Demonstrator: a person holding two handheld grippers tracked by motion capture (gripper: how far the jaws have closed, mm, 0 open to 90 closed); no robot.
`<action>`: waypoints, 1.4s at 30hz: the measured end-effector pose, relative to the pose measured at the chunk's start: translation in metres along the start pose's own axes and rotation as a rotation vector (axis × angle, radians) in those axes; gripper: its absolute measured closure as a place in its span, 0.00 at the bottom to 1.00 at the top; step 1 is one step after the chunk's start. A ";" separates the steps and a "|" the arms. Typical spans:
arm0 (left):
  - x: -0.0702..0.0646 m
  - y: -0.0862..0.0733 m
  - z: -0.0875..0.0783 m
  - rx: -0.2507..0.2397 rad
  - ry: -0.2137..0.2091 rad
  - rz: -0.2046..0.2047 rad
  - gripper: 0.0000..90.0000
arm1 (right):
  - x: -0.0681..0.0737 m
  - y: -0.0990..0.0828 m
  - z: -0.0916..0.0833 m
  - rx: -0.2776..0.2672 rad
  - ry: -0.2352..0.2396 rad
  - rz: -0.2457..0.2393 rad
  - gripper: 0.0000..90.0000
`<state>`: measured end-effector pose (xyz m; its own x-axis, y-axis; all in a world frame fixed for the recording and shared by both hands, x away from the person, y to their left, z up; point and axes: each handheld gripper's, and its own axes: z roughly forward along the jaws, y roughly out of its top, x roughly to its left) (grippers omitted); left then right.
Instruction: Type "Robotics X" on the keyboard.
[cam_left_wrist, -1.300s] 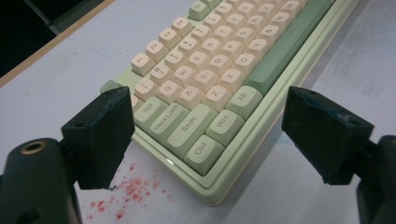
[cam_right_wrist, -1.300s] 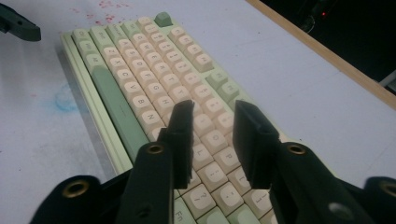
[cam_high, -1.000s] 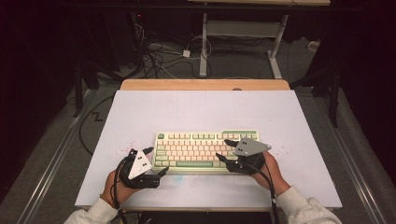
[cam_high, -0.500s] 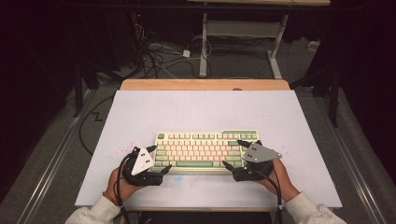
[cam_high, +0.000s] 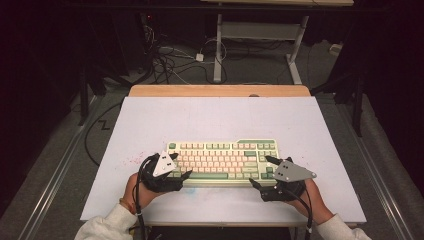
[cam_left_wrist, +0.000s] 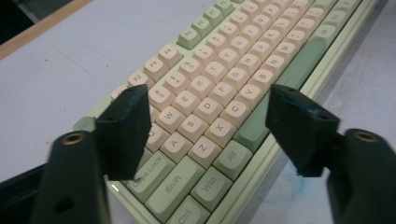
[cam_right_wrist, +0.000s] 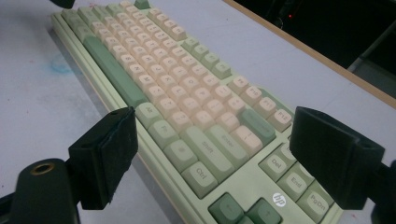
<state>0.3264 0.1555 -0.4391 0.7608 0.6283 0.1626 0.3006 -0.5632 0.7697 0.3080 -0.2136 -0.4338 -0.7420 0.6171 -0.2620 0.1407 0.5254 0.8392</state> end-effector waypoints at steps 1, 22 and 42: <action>0.001 0.001 0.002 0.007 -0.009 0.002 0.46 | 0.000 -0.001 -0.001 0.003 -0.001 0.001 0.18; 0.004 0.037 0.050 0.107 -0.085 0.046 0.97 | -0.001 -0.005 0.001 0.020 -0.002 -0.002 0.19; 0.004 0.046 0.071 0.156 -0.072 0.050 0.97 | -0.001 -0.006 0.003 0.027 -0.004 -0.009 0.20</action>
<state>0.3840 0.0945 -0.4467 0.8147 0.5603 0.1497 0.3424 -0.6730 0.6557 0.3099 -0.2156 -0.4401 -0.7407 0.6146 -0.2713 0.1517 0.5464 0.8237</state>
